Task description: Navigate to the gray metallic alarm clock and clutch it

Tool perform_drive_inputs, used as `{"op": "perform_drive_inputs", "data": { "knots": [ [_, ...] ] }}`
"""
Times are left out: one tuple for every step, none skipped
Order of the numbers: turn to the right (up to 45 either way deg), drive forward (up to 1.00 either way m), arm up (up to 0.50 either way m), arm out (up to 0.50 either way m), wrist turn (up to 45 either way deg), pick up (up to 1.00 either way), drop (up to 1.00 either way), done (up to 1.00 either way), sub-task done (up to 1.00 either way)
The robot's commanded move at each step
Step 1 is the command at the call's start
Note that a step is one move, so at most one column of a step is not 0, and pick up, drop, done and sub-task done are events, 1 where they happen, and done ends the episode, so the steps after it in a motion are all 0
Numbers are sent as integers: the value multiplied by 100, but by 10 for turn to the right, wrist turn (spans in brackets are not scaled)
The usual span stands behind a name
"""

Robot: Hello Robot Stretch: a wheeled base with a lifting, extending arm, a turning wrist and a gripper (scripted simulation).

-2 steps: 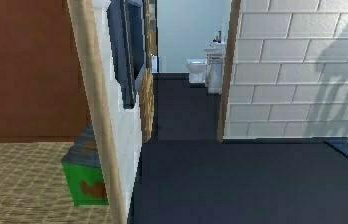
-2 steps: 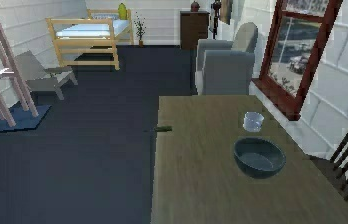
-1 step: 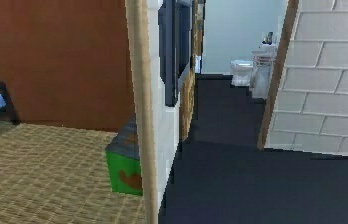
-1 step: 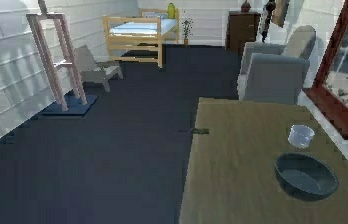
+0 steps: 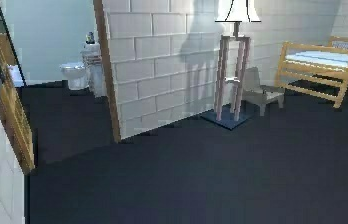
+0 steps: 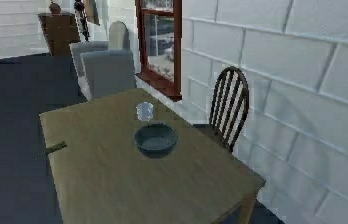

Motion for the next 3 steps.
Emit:
{"op": "perform_drive_inputs", "data": {
  "knots": [
    [-330, 0, 0, 0, 0, 0, 0, 0, 0],
    [0, 35, 0, 0, 0, 0, 0, 0, 0],
    [-450, 0, 0, 0, 0, 0, 0, 0, 0]
  ]
}}
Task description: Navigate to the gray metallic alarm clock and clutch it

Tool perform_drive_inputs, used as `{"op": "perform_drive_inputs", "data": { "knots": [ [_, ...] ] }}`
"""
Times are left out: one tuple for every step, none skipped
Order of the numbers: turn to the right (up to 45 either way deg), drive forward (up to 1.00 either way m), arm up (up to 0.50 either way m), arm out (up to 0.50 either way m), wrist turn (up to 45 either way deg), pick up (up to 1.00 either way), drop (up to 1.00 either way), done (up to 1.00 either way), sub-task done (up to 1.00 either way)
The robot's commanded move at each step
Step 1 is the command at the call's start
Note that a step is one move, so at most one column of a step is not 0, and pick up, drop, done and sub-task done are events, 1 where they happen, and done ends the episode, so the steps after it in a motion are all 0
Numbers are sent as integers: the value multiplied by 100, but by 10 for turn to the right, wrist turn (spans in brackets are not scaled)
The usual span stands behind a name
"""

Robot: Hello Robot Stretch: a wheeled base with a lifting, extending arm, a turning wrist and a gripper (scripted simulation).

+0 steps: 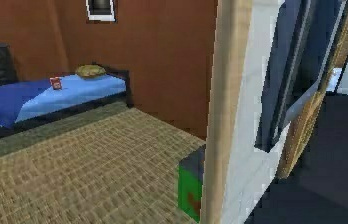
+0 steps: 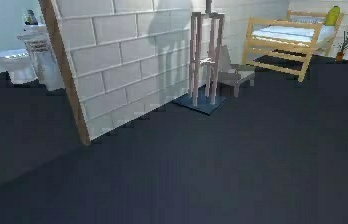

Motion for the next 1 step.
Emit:
{"op": "perform_drive_inputs", "data": {
  "knots": [
    [-360, 0, 0, 0, 0, 0, 0, 0, 0]
  ]
}}
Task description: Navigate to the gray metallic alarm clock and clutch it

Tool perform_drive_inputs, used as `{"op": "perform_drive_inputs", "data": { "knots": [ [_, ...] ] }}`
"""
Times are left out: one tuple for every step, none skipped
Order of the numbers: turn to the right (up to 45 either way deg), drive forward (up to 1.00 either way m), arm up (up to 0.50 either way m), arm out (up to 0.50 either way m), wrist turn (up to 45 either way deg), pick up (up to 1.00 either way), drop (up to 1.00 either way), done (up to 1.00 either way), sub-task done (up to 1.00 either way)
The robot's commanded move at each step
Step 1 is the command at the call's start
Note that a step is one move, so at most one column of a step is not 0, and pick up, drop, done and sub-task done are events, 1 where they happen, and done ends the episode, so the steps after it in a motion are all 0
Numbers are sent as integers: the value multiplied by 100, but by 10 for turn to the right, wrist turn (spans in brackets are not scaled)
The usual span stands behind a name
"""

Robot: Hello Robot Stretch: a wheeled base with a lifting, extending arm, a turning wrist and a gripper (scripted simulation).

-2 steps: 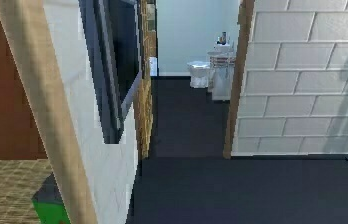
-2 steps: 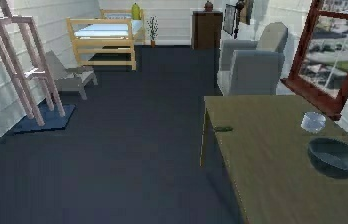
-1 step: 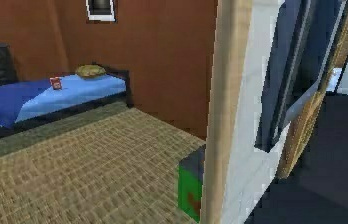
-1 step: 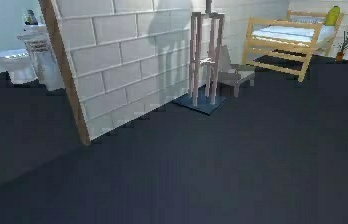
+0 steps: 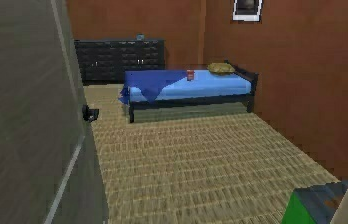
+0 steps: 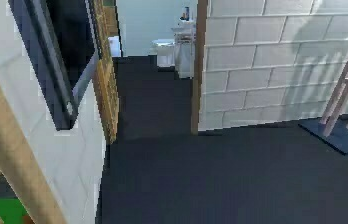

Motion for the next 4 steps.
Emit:
{"op": "perform_drive_inputs", "data": {
  "knots": [
    [0, 80, 0, 0, 0, 0, 0, 0, 0],
    [-120, 0, 0, 0, 0, 0, 0, 0, 0],
    [0, 50, 0, 0, 0, 0, 0, 0, 0],
    [450, 0, 0, 0, 0, 0, 0, 0, 0]
  ]
}}
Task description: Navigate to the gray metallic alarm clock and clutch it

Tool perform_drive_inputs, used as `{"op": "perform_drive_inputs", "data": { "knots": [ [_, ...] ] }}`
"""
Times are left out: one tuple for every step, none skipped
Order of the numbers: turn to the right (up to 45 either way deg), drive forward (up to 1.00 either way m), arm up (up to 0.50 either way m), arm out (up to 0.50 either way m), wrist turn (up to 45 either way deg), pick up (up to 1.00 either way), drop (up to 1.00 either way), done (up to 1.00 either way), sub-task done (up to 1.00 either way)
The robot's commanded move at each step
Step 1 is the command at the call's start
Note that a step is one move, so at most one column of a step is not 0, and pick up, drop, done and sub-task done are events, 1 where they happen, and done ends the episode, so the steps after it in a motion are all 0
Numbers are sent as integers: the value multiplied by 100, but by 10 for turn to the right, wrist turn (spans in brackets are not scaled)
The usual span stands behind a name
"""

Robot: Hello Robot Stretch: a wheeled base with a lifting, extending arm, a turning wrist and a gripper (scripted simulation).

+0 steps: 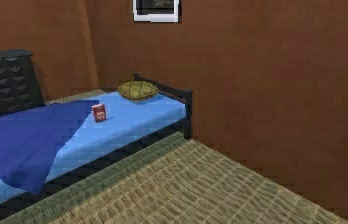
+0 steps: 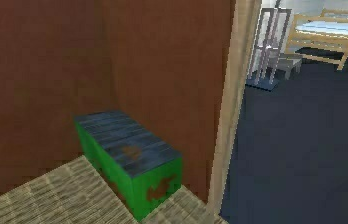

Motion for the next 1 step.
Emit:
{"op": "perform_drive_inputs", "data": {
  "knots": [
    [0, 15, 0, 0, 0, 0, 0, 0, 0]
  ]
}}
